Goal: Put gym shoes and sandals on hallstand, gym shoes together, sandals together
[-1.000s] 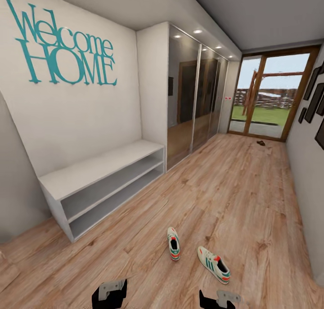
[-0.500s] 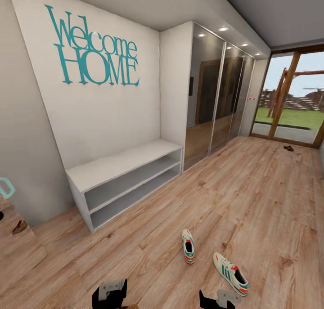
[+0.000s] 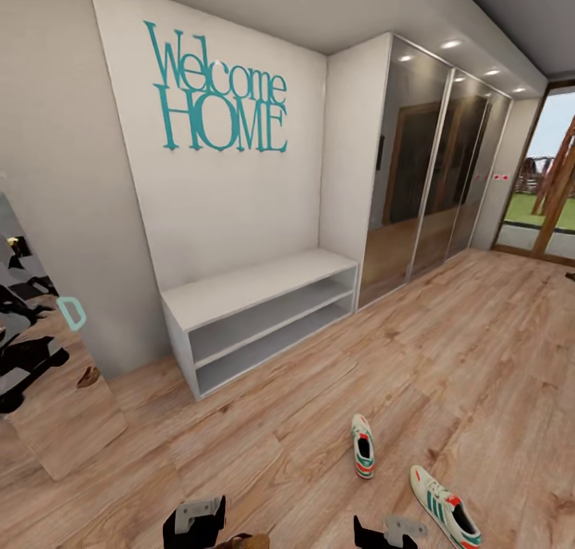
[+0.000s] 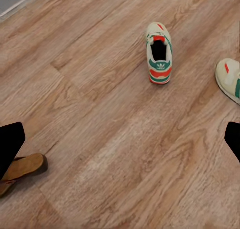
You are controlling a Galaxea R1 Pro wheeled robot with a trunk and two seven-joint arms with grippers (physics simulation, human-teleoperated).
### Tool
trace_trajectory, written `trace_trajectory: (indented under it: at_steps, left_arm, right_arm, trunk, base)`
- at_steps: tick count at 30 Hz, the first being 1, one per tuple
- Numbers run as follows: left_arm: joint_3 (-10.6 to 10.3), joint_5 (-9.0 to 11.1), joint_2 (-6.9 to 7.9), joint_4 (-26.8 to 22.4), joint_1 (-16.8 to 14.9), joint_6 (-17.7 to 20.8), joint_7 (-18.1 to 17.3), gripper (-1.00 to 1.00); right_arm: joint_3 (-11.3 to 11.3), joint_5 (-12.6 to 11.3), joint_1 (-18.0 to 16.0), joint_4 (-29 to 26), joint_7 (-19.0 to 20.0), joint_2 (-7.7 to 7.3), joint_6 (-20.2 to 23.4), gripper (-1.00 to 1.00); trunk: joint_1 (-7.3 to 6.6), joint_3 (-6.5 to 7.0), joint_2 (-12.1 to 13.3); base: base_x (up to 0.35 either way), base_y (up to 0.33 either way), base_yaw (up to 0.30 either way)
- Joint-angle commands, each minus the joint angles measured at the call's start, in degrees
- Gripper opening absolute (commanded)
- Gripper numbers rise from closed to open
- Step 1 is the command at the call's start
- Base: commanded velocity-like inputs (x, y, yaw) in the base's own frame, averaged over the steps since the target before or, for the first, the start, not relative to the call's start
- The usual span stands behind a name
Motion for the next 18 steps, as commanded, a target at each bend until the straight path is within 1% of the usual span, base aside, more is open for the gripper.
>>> trace_trajectory:
  at_steps: [1, 18]
  left_arm:
    - [0.0, 0.0, 0.0, 0.0, 0.0, 0.0, 0.0, 1.0]
    - [-0.03, 0.0, 0.0, 0.01, 0.01, 0.0, 0.0, 1.0]
  right_arm:
    - [0.0, 0.0, 0.0, 0.0, 0.0, 0.0, 0.0, 1.0]
    - [-0.02, 0.0, 0.0, 0.02, 0.0, 0.0, 0.03, 1.0]
  trunk:
    - [0.0, 0.0, 0.0]
    - [0.0, 0.0, 0.0]
  base:
    - [0.0, 0.0, 0.293]
    - [0.0, 0.0, 0.294]
